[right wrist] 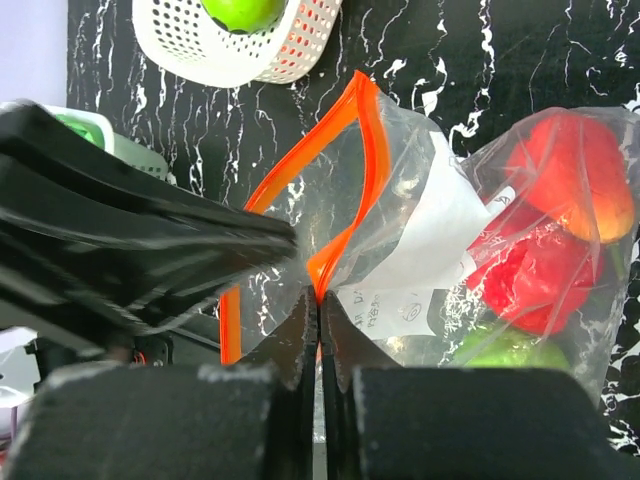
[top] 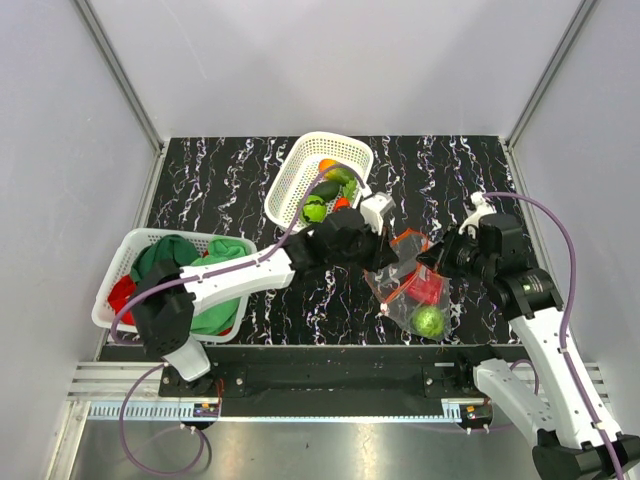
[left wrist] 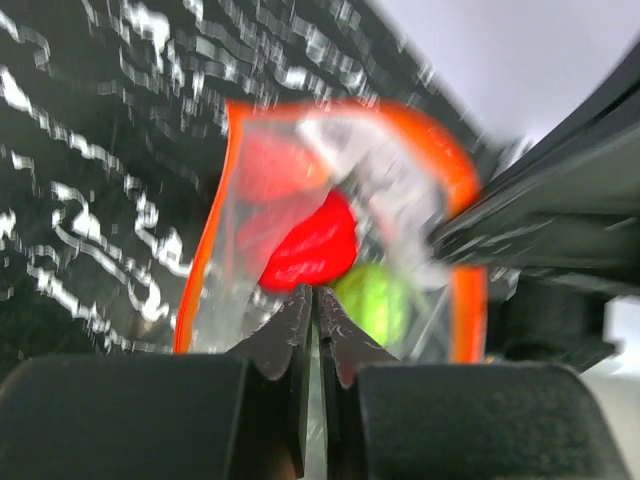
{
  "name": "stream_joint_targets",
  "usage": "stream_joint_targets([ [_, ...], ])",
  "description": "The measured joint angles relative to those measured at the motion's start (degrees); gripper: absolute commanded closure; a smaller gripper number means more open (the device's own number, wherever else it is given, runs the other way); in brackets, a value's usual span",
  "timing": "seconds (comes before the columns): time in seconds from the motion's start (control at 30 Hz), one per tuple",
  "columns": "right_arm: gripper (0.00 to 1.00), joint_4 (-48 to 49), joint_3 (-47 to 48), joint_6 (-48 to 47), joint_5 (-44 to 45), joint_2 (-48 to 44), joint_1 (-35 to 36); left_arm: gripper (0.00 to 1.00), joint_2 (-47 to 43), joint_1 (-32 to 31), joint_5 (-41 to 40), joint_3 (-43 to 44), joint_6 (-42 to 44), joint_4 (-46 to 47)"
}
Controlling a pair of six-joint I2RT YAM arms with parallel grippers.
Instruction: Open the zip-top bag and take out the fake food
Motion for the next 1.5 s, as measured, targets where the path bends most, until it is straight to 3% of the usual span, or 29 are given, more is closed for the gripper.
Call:
stream_joint_targets([
  [0.23, 1.00, 1.75, -0.11, 0.22, -7.08, -0.24, 0.00, 0.90, 0.20, -3.26, -2.51, 0.00, 3.13, -4.55],
  [0.53, 1.00, 9.70, -0.76, 4.70, -18.12, 3.26, 0.02, 0.68, 0.20, -3.78, -3.52, -1.64, 4.59, -4.46],
  [0.6, 1.00, 10.80, -1.27, 5.03, -18.38, 3.37, 0.02, 0.59, 0.52, -3.85, -3.96, -1.92, 4.57, -4.81],
  [0.77, 1.00, 11.30, -4.44, 5.25, -17.07, 3.39, -0.02, 0.51, 2.80, -4.20, -6.27, -1.90, 4.39, -6.03],
  [1.0, 1.00, 8.66, -6.75, 4.68, -13.77, 2.40, -0.02, 0.36, 5.55, -5.95, -15.02, -1.90, 3.63, -10.84],
  [1.07, 1.00, 8.15, -6.75, 4.57, -13.51, 1.90, -0.02, 0.27, 5.92, -6.27, -17.86, -1.90, 3.39, -11.32],
  [1.5, 1.00, 7.34, -5.18, 4.42, -13.57, 1.77, 0.07, 0.22, 8.55, -8.46, -32.24, -0.33, 2.51, -14.10],
])
